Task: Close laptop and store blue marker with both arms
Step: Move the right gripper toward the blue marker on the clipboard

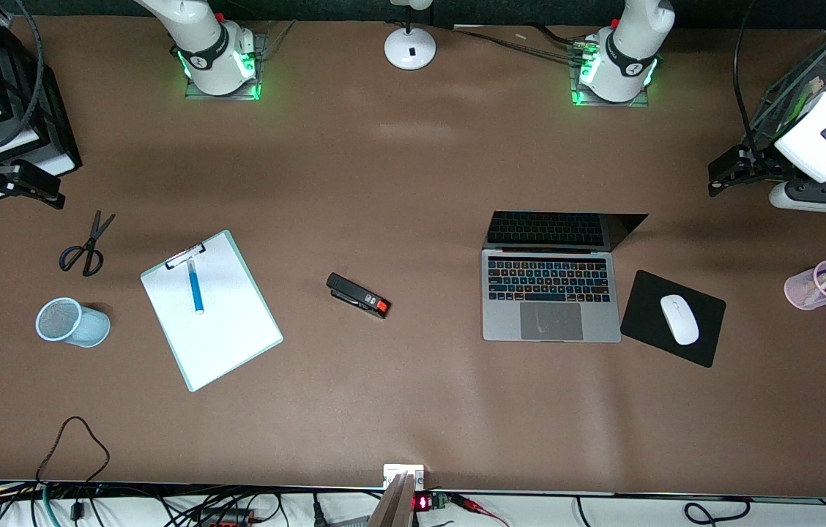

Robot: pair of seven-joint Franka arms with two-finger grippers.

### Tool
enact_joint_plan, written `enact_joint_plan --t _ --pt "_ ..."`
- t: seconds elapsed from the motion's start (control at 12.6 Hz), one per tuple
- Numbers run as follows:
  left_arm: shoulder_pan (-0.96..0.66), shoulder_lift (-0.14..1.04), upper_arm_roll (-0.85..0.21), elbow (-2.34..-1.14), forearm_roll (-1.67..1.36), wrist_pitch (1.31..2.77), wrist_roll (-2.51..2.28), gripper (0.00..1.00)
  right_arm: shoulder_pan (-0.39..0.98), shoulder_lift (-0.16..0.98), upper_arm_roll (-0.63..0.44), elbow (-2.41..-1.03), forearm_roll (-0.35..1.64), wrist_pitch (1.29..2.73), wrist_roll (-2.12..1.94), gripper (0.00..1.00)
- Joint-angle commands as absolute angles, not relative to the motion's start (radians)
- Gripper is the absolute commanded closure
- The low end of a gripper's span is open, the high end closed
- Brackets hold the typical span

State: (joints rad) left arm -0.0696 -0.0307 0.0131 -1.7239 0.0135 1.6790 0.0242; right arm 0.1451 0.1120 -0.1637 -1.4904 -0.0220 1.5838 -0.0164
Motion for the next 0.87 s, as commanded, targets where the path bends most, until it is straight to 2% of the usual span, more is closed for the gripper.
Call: enact_joint_plan --t 0.0,0.79 --pt "-0.075 -0.020 0.018 -1.701 0.011 1.660 0.025 0.00 0.141 0.095 -0.161 -1.493 -0.026 1.572 -0.026 0.00" --pt "-0.074 0.001 0.020 -1.701 0.009 1.658 0.026 0.00 0.150 0.112 -0.156 -1.491 -0.021 1.623 -0.023 0.00"
